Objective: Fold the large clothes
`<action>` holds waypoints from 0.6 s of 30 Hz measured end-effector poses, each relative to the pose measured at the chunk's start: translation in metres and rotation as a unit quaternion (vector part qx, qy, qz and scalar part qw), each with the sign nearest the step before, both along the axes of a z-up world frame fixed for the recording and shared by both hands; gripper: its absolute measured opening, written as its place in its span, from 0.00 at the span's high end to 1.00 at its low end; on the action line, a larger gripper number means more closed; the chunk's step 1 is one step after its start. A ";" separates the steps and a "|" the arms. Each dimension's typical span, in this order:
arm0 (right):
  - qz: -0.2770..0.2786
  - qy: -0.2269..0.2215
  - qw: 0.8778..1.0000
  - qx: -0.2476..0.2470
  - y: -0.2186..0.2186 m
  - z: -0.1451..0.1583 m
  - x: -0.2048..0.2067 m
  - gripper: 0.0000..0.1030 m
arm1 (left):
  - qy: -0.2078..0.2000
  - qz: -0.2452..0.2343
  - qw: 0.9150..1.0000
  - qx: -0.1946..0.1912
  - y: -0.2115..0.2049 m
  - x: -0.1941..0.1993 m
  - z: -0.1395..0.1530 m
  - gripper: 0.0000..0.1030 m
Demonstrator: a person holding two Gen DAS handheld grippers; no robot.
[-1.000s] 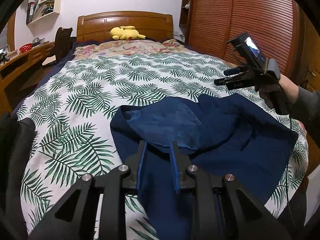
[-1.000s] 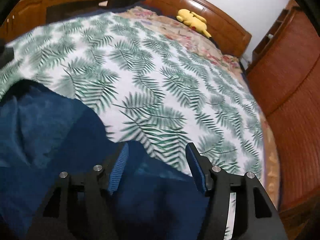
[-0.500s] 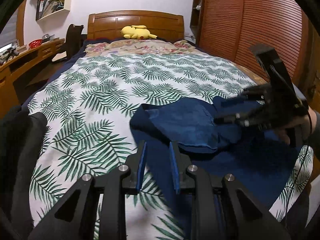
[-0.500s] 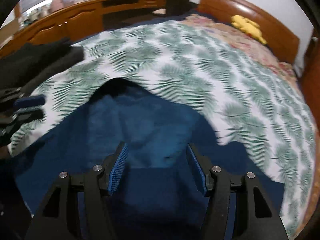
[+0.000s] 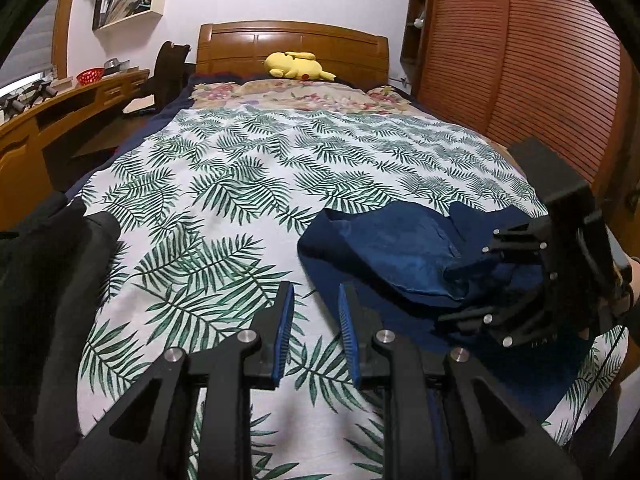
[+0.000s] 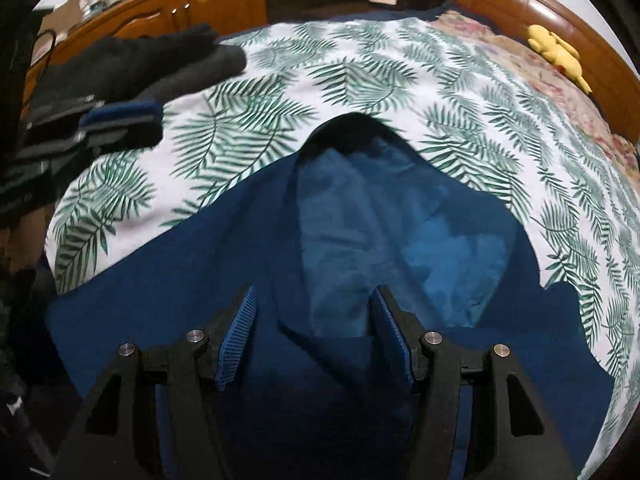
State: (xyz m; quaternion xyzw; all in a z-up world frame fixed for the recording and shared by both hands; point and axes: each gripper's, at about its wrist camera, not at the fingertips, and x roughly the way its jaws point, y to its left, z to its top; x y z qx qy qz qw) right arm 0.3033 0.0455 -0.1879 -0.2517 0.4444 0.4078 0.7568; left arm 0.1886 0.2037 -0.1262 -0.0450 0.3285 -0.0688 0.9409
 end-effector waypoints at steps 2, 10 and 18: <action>0.004 -0.008 1.000 -0.019 0.001 -0.005 -0.001 0.41 | 0.000 0.001 1.000 0.000 0.001 0.000 0.000 0.80; -0.024 -0.054 0.996 -0.073 -0.008 -0.006 0.038 0.99 | 0.001 0.001 1.000 0.009 0.001 -0.001 -0.002 0.80; -0.072 -0.091 0.991 -0.067 -0.012 0.008 0.095 0.99 | 0.002 0.001 1.000 0.008 0.002 -0.001 -0.004 0.80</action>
